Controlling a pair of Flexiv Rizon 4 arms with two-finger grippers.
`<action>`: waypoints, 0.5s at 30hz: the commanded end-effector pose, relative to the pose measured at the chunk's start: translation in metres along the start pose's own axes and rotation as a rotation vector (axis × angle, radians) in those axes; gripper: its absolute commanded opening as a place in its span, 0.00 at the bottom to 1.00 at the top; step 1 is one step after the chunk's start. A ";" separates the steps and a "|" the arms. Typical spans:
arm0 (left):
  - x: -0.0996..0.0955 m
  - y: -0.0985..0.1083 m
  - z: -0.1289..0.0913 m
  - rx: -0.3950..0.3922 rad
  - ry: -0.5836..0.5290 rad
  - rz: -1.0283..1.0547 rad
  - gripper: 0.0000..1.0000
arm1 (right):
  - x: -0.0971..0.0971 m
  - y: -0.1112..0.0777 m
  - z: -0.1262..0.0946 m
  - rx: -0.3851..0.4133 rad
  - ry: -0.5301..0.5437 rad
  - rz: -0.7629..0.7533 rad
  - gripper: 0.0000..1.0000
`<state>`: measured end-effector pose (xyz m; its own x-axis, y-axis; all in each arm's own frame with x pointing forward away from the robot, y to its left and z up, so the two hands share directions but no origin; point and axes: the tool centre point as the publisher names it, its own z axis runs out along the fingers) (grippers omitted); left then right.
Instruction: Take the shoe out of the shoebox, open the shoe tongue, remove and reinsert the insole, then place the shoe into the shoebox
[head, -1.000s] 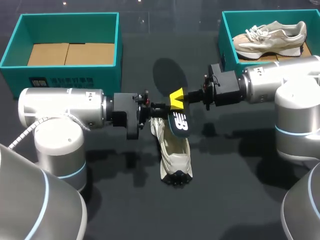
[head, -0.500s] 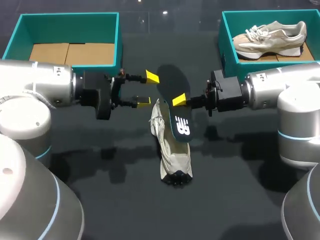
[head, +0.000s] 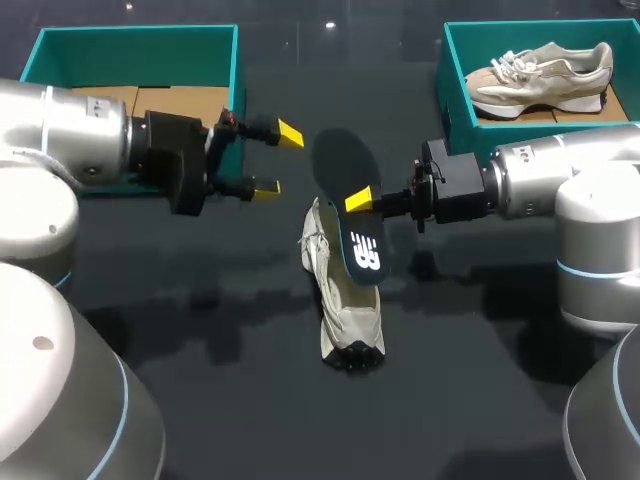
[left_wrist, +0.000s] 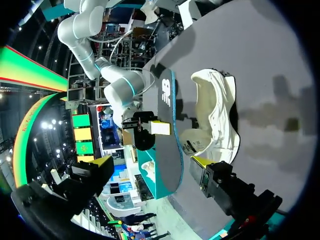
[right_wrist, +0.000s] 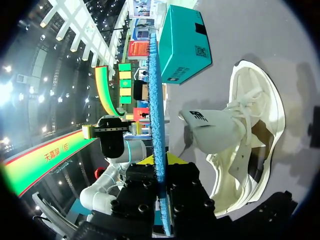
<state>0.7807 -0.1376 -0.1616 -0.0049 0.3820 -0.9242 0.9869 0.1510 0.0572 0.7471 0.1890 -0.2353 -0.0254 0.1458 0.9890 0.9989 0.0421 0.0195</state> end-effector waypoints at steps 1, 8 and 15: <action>-0.030 0.020 0.003 0.037 0.384 0.005 1.00 | 0.000 -0.001 0.001 -0.002 -0.001 0.000 0.00; -0.030 0.020 0.003 0.037 0.384 0.005 1.00 | 0.000 -0.001 0.001 -0.002 -0.001 0.000 0.00; -0.061 0.033 0.000 0.081 0.495 -0.004 1.00 | 0.000 -0.001 0.001 -0.002 -0.001 0.000 0.00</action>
<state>0.8056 -0.1517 -0.1192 -0.0485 0.6336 -0.7721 0.9923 0.1190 0.0353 0.7474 0.1892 -0.2357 -0.0258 0.1451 0.9891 0.9989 0.0420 0.0199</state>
